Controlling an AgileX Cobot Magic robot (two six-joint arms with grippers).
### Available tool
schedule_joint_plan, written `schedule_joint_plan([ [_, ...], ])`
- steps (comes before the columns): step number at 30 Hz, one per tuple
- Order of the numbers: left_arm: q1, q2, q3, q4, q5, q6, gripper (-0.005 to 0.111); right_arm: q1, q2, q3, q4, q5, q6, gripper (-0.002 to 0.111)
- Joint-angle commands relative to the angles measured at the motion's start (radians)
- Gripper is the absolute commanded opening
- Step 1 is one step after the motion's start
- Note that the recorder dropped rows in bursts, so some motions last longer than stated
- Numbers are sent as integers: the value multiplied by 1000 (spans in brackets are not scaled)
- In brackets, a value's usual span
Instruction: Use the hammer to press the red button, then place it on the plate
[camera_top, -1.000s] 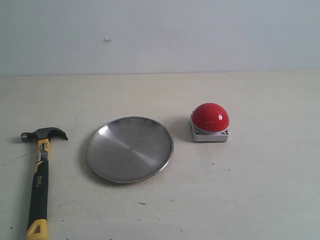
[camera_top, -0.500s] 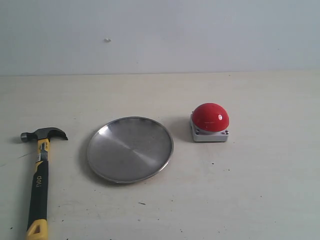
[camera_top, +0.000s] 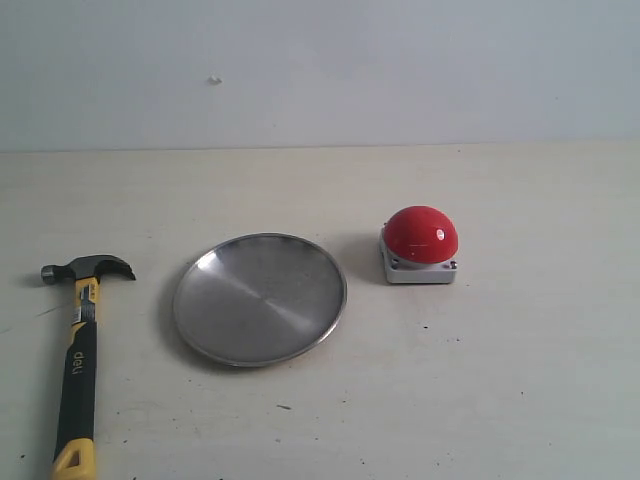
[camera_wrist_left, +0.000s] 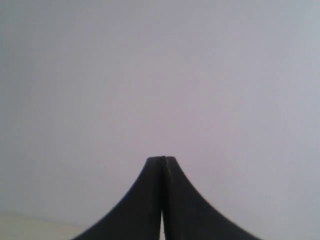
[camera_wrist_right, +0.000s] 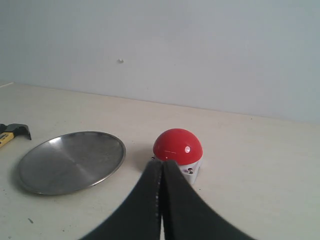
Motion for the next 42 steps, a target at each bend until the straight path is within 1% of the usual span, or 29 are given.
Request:
schedule_joint_plan([
  [1, 3, 206, -103, 67, 150, -17, 0, -4, -5, 5, -3, -7, 0, 0],
  [4, 3, 322, -142, 131, 156, -56, 0, -4, -5, 5, -3, -7, 0, 0],
  [8, 3, 440, -162, 140, 156, -66, 0, -4, -5, 5, -3, -7, 0, 0],
  [11, 3, 532, -208, 181, 217, -66, 0, -4, -5, 5, -3, -7, 0, 0],
  [14, 1, 656, -312, 205, 406, -66, 0, -4, -5, 5, -3, -5, 0, 0],
  [15, -9, 750, -390, 205, 531, -63, 0, -4, -5, 5, -3, -5, 0, 0],
  [17, -36, 839, -465, 201, 675, -48, 0, -4, -5, 5, -3, -5, 0, 0],
  [18, -58, 885, -506, 188, 756, -11, 0, -4, -5, 5, -3, -5, 0, 0],
  [19, -80, 920, -548, 152, 818, 33, 0, -4, -5, 5, -3, -5, 0, 0],
  [21, -114, 1013, -631, 30, 954, 170, 0, -4, -5, 5, -3, -5, 0, 0],
  [22, -134, 1094, -702, -95, 1046, 249, 0, -4, -5, 5, -3, -5, 0, 0],
  [24, -156, 1193, -780, -209, 1136, 307, 0, -4, -5, 5, -3, -5, 0, 0],
  [25, -167, 1251, -812, -245, 1168, 309, 0, -4, -5, 5, -3, -5, 0, 0],
  [27, -174, 1338, -849, -311, 1197, 307, 0, -4, -5, 5, -3, -5, 0, 0],
  [28, -174, 1375, -859, -335, 1199, 307, 3, -4, -5, 5, -3, -5, 0, 0],
  [29, -174, 1406, -862, -343, 1197, 307, 9, -4, -5, 5, -3, -5, 0, 0],
  [32, -174, 1463, -865, -343, 1191, 307, 36, -4, -5, 5, -3, -5, 0, 0],
  [34, -174, 1477, -865, -343, 1149, 307, 48, -4, -5, 5, -3, -5, 0, 0],
  [35, -174, 1484, -865, -346, 1123, 307, 52, -4, -5, 5, -3, -5, 0, 0],
  [38, -174, 1494, -869, -350, 1069, 307, 52, -4, -5, 5, -3, -5, 0, 0],
  [42, -174, 1551, -906, -350, 1064, 303, 52, -4, -5, 5, -3, -5, 0, 0],
])
